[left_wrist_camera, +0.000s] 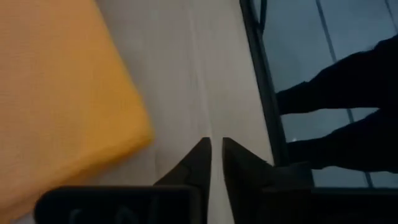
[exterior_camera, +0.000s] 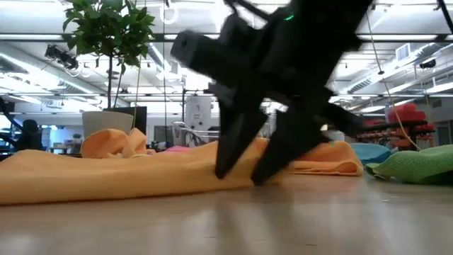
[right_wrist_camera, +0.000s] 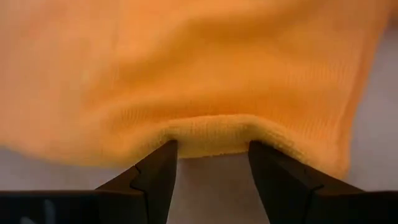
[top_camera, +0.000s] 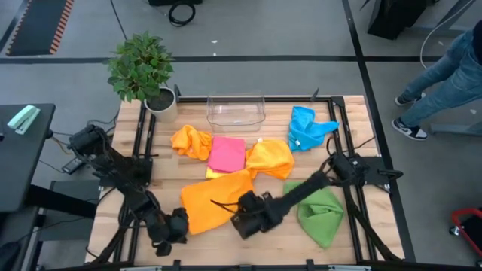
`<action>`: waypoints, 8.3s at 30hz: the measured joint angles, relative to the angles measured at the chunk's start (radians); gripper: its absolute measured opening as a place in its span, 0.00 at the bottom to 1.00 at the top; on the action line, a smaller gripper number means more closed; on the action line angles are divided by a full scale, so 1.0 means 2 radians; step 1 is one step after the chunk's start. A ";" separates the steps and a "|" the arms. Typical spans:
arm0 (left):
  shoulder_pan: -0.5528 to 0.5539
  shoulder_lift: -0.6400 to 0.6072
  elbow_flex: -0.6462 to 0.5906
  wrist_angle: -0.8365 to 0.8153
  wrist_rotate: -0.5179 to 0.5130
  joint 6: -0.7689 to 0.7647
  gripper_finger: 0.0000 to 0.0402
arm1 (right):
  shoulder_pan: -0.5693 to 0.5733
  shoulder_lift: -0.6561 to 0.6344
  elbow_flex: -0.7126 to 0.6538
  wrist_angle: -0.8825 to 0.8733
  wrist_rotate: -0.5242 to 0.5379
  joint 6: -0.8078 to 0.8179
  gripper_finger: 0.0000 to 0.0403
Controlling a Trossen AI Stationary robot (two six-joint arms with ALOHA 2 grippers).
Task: Fold microfiber towels
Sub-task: Fold the bottom orange microfiber cloth
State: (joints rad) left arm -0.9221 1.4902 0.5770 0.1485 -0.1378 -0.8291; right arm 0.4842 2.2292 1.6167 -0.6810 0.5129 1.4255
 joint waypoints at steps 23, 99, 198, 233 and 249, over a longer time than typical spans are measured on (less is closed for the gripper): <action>0.078 0.012 -0.014 -0.053 -0.044 0.050 0.01 | 0.038 -0.005 0.002 0.053 -0.037 0.144 0.01; 0.054 -0.036 0.058 -0.193 -0.018 0.241 0.28 | 0.067 -0.043 0.033 0.086 0.061 0.081 0.00; 0.112 0.089 0.085 -0.042 0.007 0.172 0.01 | 0.053 0.050 0.031 0.148 -0.088 -0.045 0.01; 0.066 0.037 0.085 -0.174 0.012 0.120 0.02 | 0.050 0.050 0.031 0.147 -0.078 -0.049 0.01; 0.103 0.070 0.085 -0.100 -0.005 0.108 0.01 | 0.048 0.050 0.030 0.147 -0.074 -0.053 0.01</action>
State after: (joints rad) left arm -0.7167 1.6306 0.7477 -0.0511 -0.1485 -0.6131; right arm 0.5800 2.3299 1.6775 -0.3862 0.3648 1.3197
